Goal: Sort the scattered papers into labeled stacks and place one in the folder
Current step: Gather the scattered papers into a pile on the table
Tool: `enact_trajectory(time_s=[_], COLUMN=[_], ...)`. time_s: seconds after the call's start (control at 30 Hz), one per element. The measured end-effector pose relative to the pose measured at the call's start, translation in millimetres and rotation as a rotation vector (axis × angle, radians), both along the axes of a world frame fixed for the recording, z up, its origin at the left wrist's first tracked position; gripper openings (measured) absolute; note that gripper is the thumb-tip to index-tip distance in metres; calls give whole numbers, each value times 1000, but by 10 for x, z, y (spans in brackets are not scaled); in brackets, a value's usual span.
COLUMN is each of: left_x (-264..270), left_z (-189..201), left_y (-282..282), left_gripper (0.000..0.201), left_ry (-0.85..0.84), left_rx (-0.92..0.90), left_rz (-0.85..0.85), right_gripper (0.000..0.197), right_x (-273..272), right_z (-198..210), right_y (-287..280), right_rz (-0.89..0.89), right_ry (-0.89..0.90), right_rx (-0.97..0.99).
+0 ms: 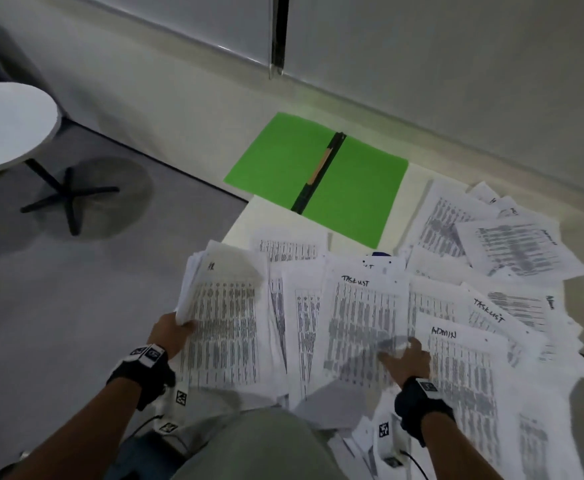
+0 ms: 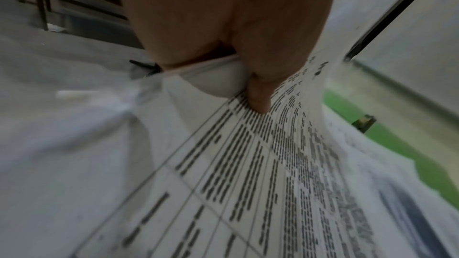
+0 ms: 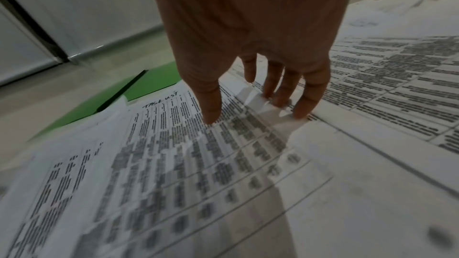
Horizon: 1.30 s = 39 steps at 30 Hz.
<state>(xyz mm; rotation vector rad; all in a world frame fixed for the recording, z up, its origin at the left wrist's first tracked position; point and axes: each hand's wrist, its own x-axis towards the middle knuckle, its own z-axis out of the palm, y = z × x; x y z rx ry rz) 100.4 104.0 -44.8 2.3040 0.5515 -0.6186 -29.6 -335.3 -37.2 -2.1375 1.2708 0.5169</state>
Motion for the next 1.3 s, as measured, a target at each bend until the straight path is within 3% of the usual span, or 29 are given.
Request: enact_trajectory(time_s=[0.1, 0.27, 0.4, 0.63, 0.73, 0.83, 0.97, 1.07, 1.17, 1.3], left_x=[-132, -178, -125, -204, -215, -254, -283, -287, -270, -251], left_z=[-154, -185, -145, -41, -17, -49, -94, -125, -122, -92], left_y=[36, 44, 61, 152, 221, 226, 230, 273, 319, 340], left_gripper=[42, 39, 40, 38, 38, 37, 32, 31, 27, 26], left_ry=[59, 53, 57, 31, 45, 54, 45, 37, 44, 15], left_rx=[21, 31, -6, 88, 135, 133, 97, 69, 27, 29], left_rz=[-10, 10, -2, 108, 87, 91, 126, 136, 161, 183], right_gripper=[100, 112, 99, 69, 53, 40, 39, 37, 12, 29], right_x=[73, 190, 260, 267, 294, 309, 348, 432, 527, 606], right_z=[-35, -35, 54, 102, 64, 26, -46, -60, -24, -121], right_y=[150, 414, 494, 474, 609, 824, 998, 1075, 1094, 975], right_rz=[70, 81, 63, 268, 363, 406, 551, 511, 342, 139], right_ry=[-5, 104, -11, -142, -114, -135, -129, -143, -245, -262], right_rx=[52, -43, 39, 147, 228, 172, 53, 118, 102, 127])
